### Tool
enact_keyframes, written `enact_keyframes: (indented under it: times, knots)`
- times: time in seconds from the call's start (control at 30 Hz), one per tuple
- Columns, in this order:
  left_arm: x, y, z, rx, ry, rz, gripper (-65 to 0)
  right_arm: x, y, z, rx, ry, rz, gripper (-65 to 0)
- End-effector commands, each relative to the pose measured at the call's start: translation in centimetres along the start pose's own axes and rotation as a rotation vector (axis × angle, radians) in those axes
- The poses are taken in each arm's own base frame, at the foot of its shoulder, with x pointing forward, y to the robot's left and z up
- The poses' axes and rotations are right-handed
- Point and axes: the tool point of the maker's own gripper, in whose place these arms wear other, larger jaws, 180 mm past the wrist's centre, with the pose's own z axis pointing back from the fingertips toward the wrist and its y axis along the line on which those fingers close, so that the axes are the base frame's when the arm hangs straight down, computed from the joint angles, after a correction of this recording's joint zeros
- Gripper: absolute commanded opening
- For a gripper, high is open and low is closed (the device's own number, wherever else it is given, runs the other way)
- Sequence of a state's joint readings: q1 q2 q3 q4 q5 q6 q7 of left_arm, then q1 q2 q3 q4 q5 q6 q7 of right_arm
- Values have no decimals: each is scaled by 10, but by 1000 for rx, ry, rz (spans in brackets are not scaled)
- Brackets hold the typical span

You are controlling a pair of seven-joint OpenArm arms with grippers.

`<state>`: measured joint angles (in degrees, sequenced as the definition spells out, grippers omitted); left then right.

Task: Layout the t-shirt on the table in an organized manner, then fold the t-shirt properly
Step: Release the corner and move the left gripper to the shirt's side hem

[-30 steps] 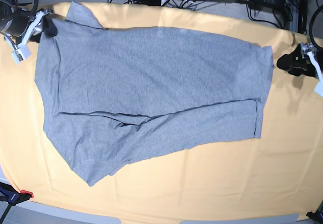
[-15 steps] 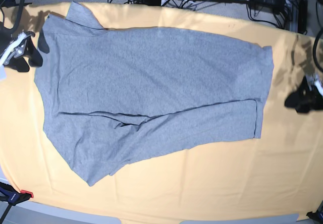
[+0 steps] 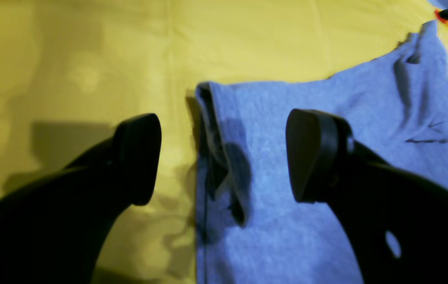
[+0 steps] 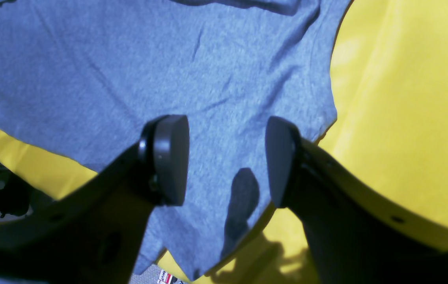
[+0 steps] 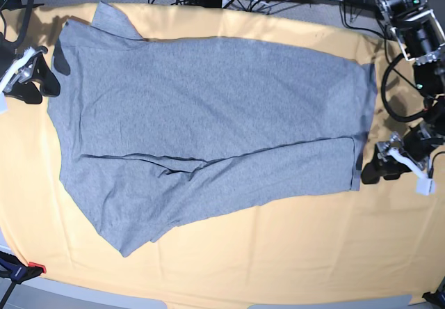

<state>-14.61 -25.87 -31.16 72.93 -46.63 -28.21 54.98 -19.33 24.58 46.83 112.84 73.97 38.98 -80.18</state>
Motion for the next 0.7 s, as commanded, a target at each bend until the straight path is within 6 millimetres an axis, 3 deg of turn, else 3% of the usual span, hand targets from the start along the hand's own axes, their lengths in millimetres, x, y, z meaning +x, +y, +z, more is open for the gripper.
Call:
enact_keyframes:
  times: [0.0,0.17,0.33,0.67]
  knots:
    - [24,2,4,16,-69,-9,-156,12,-1,5,-2,-35,28,-318]
    - [15,0,-6,35,-70,34,-156,13,0,5,0,-36,28,-327]
    - [12,-13,-12,-14,-74,20,-158,13,0,5,0,-36,28,-429]
    - [-14,-42,-40,-52,32,-105,-158,13,0,5,-1,-36,28,-428]
